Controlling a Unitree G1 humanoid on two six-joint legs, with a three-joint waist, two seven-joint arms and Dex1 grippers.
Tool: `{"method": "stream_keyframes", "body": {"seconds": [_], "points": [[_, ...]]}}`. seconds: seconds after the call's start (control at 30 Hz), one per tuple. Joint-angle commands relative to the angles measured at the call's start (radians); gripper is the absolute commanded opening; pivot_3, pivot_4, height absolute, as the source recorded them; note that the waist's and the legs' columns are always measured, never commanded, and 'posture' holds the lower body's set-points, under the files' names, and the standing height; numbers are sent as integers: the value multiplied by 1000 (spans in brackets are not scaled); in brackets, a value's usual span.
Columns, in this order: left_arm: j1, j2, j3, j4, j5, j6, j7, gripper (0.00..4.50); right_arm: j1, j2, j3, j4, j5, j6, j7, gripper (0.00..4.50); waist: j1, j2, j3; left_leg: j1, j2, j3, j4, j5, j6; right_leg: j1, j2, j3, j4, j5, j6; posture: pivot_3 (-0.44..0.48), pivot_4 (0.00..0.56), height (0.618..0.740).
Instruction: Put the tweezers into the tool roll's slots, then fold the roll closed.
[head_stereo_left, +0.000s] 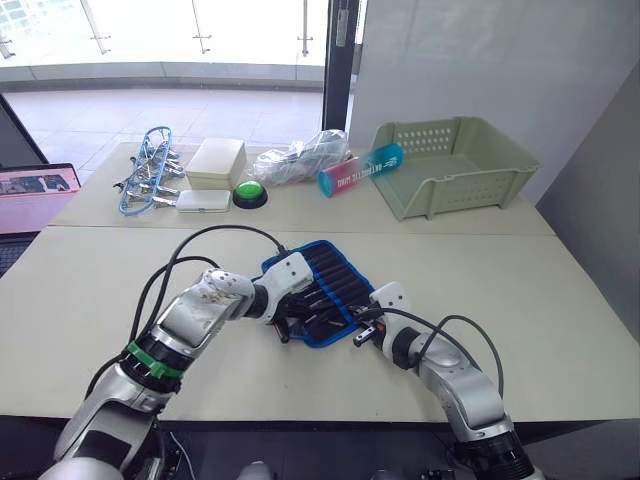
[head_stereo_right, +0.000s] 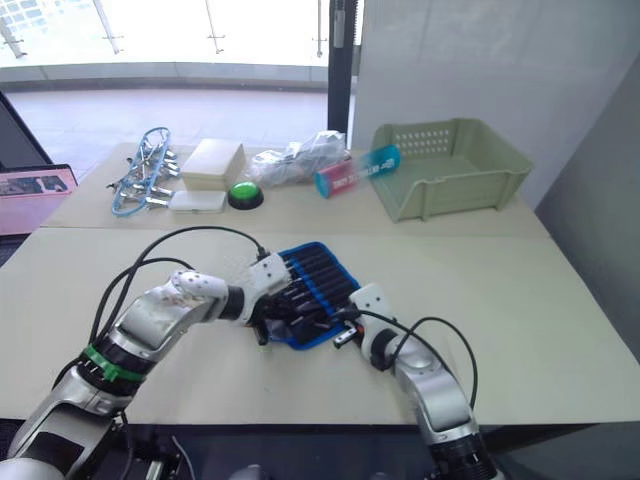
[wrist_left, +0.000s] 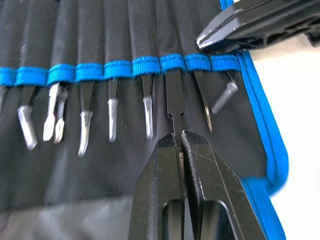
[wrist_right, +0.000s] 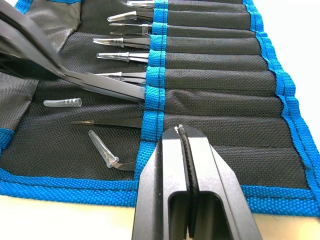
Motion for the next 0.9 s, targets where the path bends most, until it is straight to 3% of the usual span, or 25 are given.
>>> {"method": "stream_keyframes", "body": {"seconds": [0.03, 0.37, 0.6, 0.9], "points": [[-25, -59, -26, 5, 9, -13, -5, 36, 33, -5, 10, 49, -10, 62, -10, 0, 0, 0, 0, 0, 0, 0, 0, 0, 0, 0, 0, 0, 0, 0, 0, 0, 150, 716], [-41, -237, -22, 211, 90, -129, 36, 36, 36, -2, 17, 47, -8, 63, -10, 0, 4, 0, 0, 0, 0, 0, 1, 1, -1, 1, 0, 0, 0, 0, 0, 0, 150, 716], [-40, -226, 18, 194, 94, -117, 12, 36, 34, -10, 15, 46, -8, 64, -3, 0, 13, 0, 0, 1, 0, -1, 4, 0, 0, 2, 0, 0, 1, 0, 1, 0, 150, 716], [27, -105, 187, -83, -18, -19, -19, 2970, 24, -11, 15, 57, -7, 59, -1, 0, -8, 0, 0, -1, 0, 0, 1, 3, -4, 0, 0, 0, 1, 0, 1, 0, 150, 716]]}}
